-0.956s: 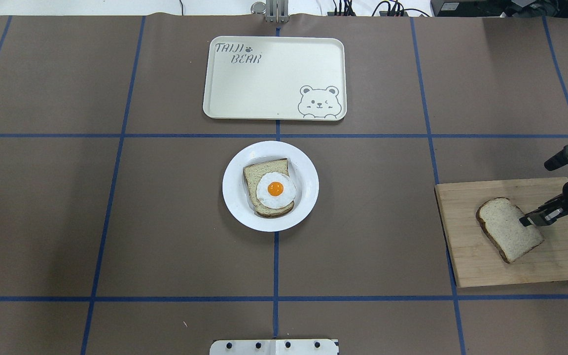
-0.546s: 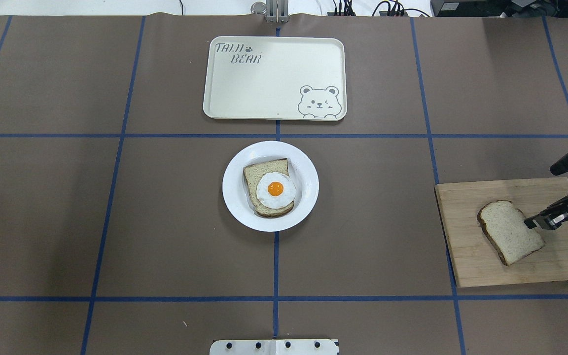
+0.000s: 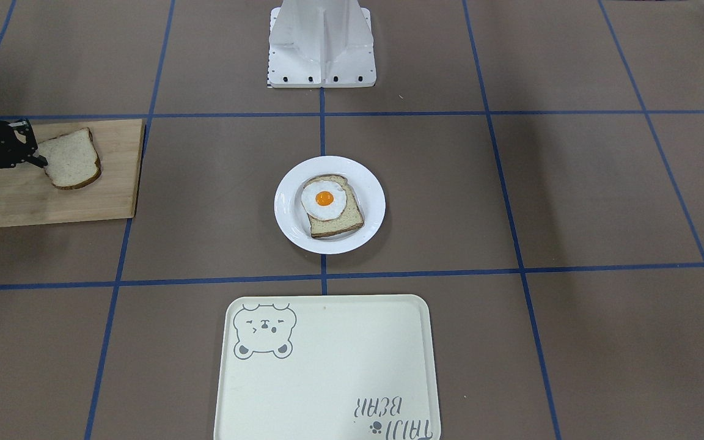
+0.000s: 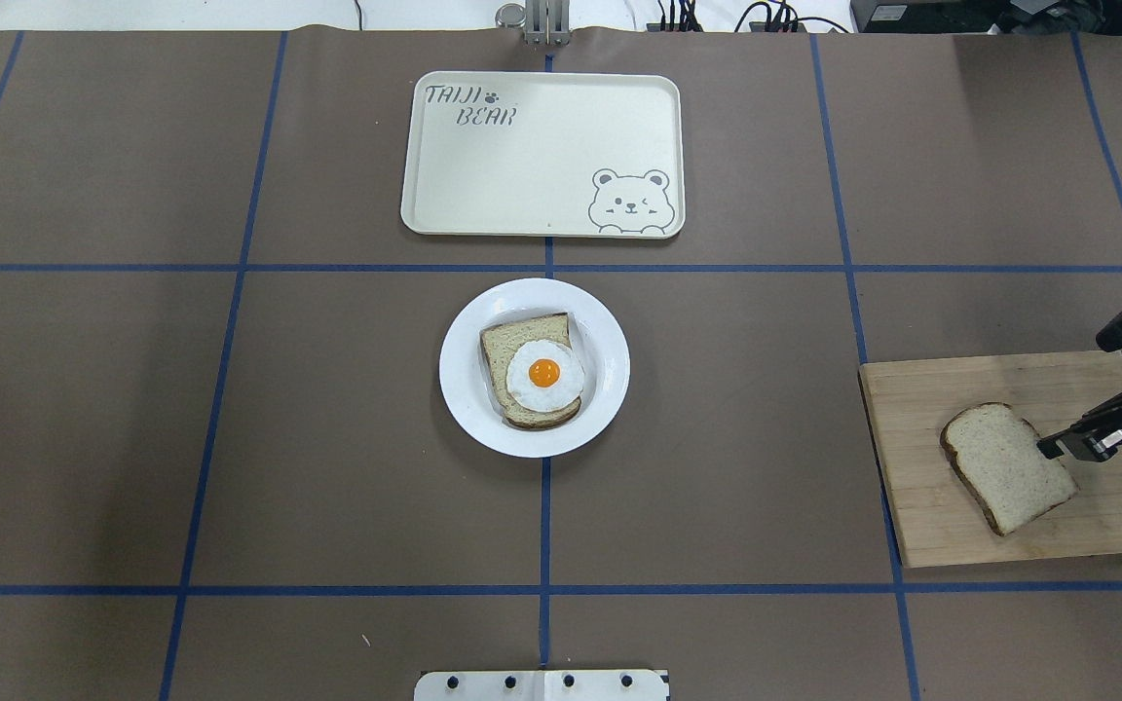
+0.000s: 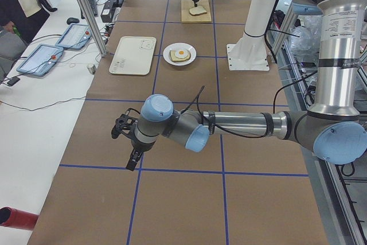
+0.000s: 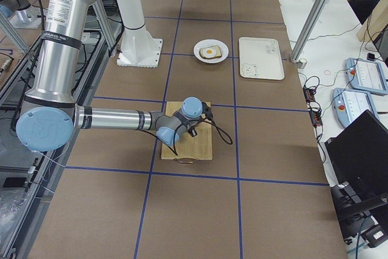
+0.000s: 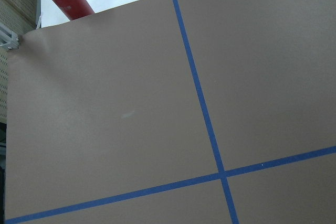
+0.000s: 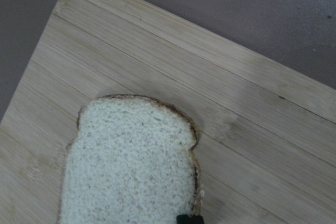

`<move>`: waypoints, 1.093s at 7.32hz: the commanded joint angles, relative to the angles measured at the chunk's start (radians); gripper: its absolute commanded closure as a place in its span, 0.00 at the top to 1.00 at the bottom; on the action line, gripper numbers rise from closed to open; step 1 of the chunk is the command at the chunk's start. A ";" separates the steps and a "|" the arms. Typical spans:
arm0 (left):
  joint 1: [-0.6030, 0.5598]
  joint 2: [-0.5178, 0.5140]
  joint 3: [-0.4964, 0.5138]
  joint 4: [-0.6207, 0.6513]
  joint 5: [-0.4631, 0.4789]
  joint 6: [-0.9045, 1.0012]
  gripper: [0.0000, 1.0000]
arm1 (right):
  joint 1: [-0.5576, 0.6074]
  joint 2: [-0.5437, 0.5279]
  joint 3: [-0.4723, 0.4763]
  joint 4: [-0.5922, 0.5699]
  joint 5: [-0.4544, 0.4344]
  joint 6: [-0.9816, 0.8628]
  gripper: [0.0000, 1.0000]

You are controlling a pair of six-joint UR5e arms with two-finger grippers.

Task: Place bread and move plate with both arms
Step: 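Close the right gripper on the bread slice edge and lift it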

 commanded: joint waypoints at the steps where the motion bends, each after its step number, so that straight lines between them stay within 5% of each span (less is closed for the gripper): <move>1: 0.000 -0.002 0.003 0.000 0.000 0.000 1.00 | 0.107 0.010 -0.008 0.014 0.189 0.001 0.00; 4: 0.000 -0.002 0.008 0.000 0.000 0.000 1.00 | 0.227 0.015 -0.009 0.012 0.363 0.004 0.00; 6: 0.000 -0.002 0.008 0.000 0.000 0.000 1.00 | 0.238 0.063 -0.009 0.012 0.368 0.077 0.00; 8: 0.000 -0.002 0.006 0.002 -0.003 -0.002 1.00 | 0.236 0.224 -0.011 0.014 0.363 0.309 0.00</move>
